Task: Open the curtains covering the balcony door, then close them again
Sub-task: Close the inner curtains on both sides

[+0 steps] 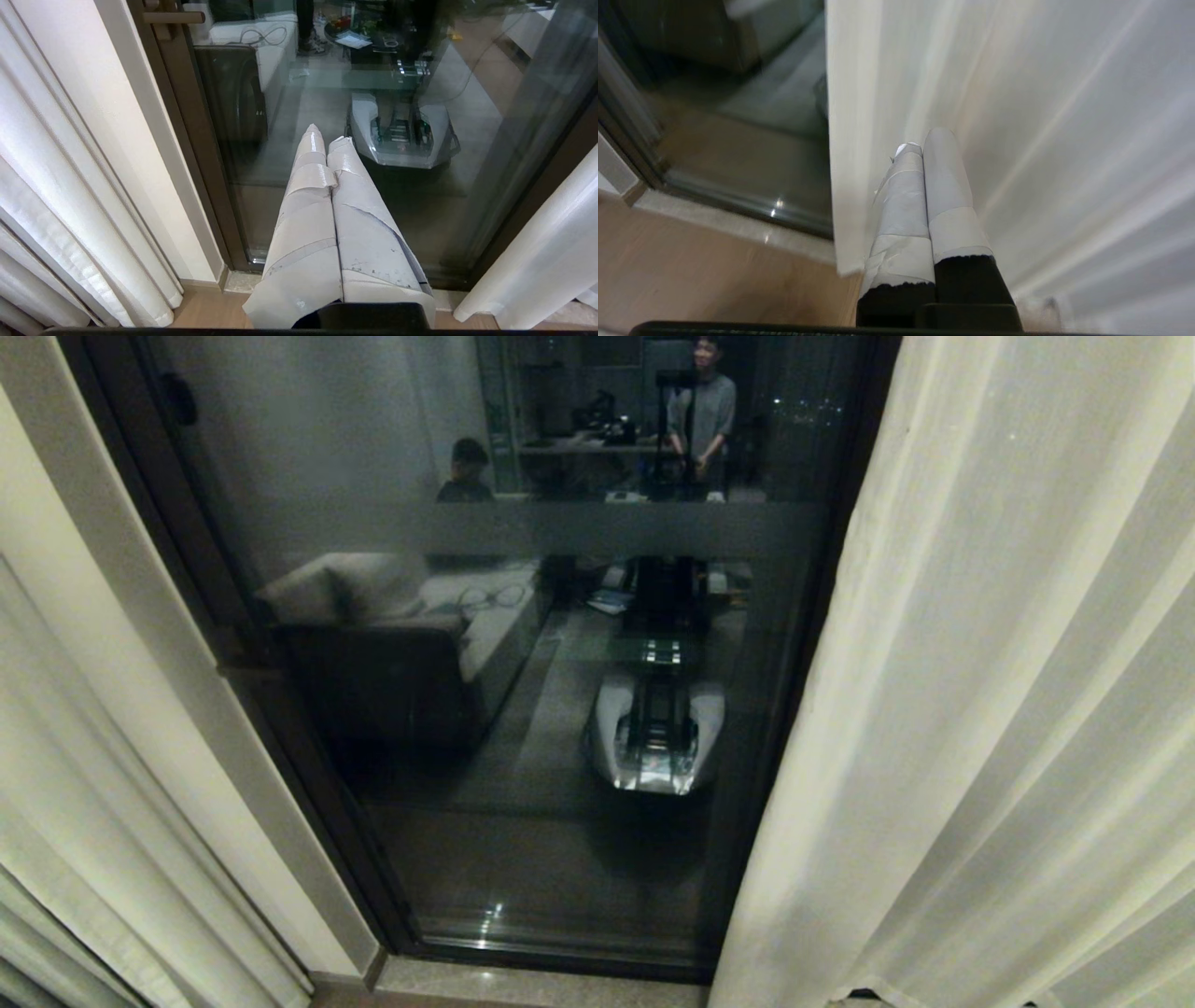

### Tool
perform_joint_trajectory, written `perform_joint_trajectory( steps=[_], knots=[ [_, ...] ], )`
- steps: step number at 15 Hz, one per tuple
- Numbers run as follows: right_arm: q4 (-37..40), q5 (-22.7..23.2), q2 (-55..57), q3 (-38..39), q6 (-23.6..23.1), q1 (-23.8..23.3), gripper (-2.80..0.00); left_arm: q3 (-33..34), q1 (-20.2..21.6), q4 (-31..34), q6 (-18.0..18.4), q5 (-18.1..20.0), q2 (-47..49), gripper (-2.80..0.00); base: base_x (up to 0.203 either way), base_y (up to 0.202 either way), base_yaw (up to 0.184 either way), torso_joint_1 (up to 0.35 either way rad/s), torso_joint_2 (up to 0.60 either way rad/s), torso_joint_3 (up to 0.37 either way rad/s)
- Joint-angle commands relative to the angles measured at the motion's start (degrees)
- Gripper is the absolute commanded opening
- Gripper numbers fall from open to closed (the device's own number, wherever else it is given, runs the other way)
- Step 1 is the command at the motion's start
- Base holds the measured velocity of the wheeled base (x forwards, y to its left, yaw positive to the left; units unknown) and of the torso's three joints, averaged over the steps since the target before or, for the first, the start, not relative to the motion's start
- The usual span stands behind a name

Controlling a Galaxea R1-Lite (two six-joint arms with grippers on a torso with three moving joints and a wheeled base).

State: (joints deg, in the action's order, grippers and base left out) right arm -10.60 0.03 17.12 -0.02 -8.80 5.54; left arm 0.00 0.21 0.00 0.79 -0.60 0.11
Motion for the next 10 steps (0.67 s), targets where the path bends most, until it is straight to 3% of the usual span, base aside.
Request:
perform_joint_trajectory(
  steps=[1, 4, 7, 10],
  knots=[
    [1.77, -1.39, -0.56, 0.02, 0.88, 1.98, -2.8, 0.0, 0.06, 0.0, 0.0, -0.02, -0.02, -2.8, 0.0, 0.0, 0.0, 0.0, 0.0, 0.0],
    [4.0, -1.69, -0.94, 0.02, 1.69, 3.25, -2.8, 0.0, -0.01, 0.0, 0.0, -0.02, -0.02, -2.8, 0.0, 0.0, 0.0, 0.0, 0.0, 0.0],
    [4.21, -3.07, -0.98, 0.02, 6.91, 4.5, -2.8, 0.0, 0.04, 0.0, 0.0, -0.02, -0.02, -2.8, 0.0, 0.0, 0.0, 0.0, 0.0, 0.0],
    [5.93, -2.93, -1.03, 0.02, 8.1, 5.71, -2.8, 0.0, -0.01, 0.0, 0.0, -0.02, -0.02, -2.8, 0.0, 0.0, 0.0, 0.0, 0.0, 0.0]
  ],
)
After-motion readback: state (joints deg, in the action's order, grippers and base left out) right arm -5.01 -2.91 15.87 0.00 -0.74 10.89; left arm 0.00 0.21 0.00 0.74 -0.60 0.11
